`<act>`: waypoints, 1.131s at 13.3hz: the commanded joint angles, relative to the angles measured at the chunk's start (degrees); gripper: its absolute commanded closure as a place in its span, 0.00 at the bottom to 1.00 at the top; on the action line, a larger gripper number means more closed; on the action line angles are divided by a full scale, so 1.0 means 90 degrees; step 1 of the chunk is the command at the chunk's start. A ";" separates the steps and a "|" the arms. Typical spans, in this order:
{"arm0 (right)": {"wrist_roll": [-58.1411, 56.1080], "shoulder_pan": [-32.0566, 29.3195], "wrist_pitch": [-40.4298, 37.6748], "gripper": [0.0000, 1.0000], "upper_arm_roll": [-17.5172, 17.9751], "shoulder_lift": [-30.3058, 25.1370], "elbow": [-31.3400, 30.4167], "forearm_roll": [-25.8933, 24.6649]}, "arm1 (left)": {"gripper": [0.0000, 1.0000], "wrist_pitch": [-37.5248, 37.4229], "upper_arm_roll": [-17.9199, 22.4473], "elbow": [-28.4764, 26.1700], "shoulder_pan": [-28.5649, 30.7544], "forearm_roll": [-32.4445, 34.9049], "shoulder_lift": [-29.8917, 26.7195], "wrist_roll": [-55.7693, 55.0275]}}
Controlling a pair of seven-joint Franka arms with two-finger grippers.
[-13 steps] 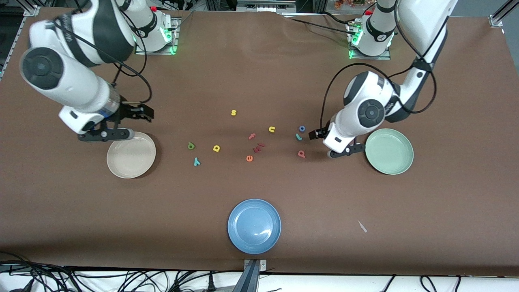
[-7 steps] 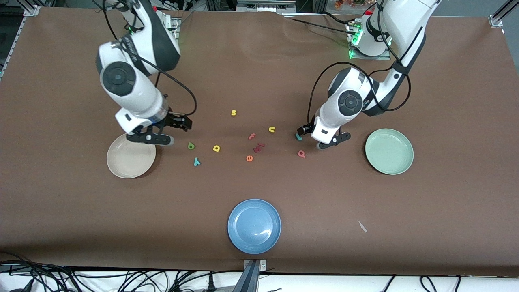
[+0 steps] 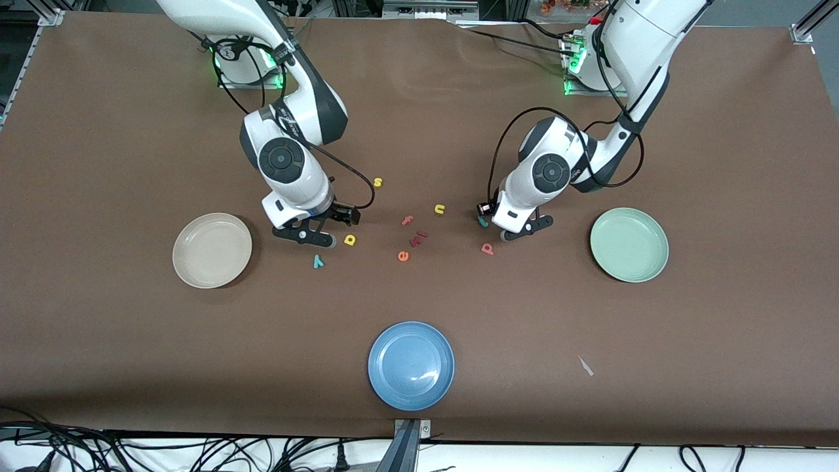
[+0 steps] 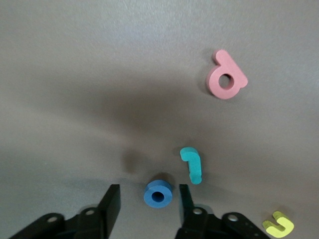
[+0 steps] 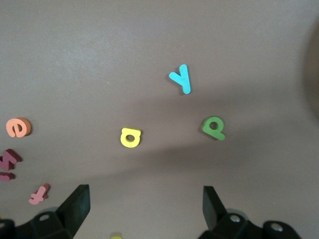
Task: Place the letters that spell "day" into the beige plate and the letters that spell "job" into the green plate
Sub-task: 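Grasp the yellow letter with the right gripper while the left gripper grasps the blue o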
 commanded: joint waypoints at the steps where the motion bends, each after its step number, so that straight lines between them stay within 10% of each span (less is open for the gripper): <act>1: 0.0158 0.0019 0.0369 0.00 0.0019 0.0254 0.0015 0.0141 | 0.50 0.0166 0.0039 0.0034 -0.0092 -0.0058 0.0136 -0.0031; 7: 0.0364 0.0146 0.1054 0.00 0.0019 0.0851 0.0112 0.0131 | 0.51 0.0176 0.0030 0.0083 -0.0102 -0.0058 0.0234 -0.0031; 12: 0.0374 0.0126 0.1493 0.05 0.0019 0.1183 0.0171 0.0131 | 0.85 0.0166 0.0049 0.0093 -0.0189 -0.0048 0.0273 -0.0012; 15: 0.0296 0.0097 0.1493 0.14 0.0009 0.1232 0.0200 0.0131 | 0.88 0.0108 0.0068 0.0112 -0.0171 -0.0048 0.0235 0.0046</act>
